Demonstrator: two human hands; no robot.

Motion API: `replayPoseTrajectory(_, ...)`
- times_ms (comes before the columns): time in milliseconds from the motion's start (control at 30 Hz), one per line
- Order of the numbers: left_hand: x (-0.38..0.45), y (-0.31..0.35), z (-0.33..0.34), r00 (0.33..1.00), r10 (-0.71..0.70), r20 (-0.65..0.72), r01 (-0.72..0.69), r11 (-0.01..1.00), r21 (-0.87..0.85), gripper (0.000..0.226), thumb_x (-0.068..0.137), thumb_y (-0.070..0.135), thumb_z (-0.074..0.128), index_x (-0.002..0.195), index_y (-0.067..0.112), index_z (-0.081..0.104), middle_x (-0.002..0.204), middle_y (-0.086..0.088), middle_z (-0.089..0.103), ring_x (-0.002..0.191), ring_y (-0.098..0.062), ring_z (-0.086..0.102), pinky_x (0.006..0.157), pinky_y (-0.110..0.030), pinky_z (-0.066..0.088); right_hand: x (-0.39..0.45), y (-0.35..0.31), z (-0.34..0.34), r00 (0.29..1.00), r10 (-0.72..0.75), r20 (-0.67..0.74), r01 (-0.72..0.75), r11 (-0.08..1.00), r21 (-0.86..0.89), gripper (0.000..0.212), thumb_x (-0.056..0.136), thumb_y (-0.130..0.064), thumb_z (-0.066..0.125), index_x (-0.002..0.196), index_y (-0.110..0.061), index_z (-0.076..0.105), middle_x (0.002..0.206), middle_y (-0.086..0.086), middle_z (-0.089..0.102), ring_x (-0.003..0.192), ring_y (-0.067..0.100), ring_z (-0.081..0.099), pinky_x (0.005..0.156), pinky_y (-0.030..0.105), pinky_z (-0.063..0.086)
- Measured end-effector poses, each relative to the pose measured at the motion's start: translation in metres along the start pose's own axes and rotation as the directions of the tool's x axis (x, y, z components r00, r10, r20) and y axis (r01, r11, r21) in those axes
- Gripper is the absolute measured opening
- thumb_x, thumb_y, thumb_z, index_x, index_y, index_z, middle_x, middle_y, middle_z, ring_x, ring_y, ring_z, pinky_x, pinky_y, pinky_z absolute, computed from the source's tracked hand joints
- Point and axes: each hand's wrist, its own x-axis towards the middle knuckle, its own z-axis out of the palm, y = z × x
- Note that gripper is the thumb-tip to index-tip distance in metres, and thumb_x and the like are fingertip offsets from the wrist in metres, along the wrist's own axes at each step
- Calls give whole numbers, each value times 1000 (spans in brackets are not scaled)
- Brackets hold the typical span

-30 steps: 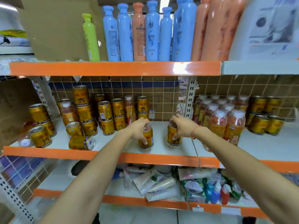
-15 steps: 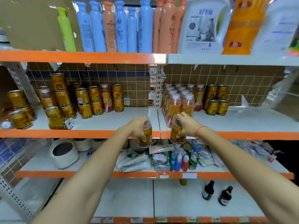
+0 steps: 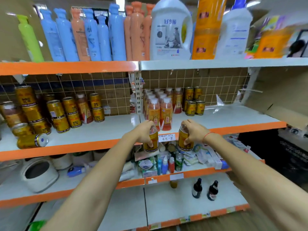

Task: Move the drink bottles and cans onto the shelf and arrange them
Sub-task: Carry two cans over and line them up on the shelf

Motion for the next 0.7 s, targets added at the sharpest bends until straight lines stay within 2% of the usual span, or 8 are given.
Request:
replayPoseTrajectory(200, 22, 15, 4, 995, 94, 40, -94, 996, 0, 81, 60, 28, 88, 126, 13, 43, 117, -3, 44, 109, -22, 46, 90, -33, 44, -7, 17, -8, 998, 63, -25, -63, 998, 11, 67, 66, -25, 83, 119, -15, 44, 116, 5, 48, 102, 26, 53, 83, 40, 50)
replayPoseTrajectory(500, 61, 47, 12, 983, 170, 75, -172, 985, 18, 88, 65, 29, 86, 136, 10, 38, 129, -8, 43, 116, -25, 45, 92, -32, 42, -14, 57, -12, 988, 139, -67, -136, 990, 45, 74, 67, -24, 82, 127, -14, 40, 123, 5, 46, 109, 27, 51, 89, 43, 49)
replayPoseTrajectory(700, 99, 83, 23, 977, 192, 92, -195, 980, 26, 85, 66, 30, 85, 135, 10, 39, 128, -8, 44, 117, -25, 44, 93, -34, 41, -8, 101, -20, 981, 178, -78, -172, 982, 76, 81, 66, -23, 83, 133, -14, 37, 131, 6, 45, 115, 27, 50, 93, 43, 48)
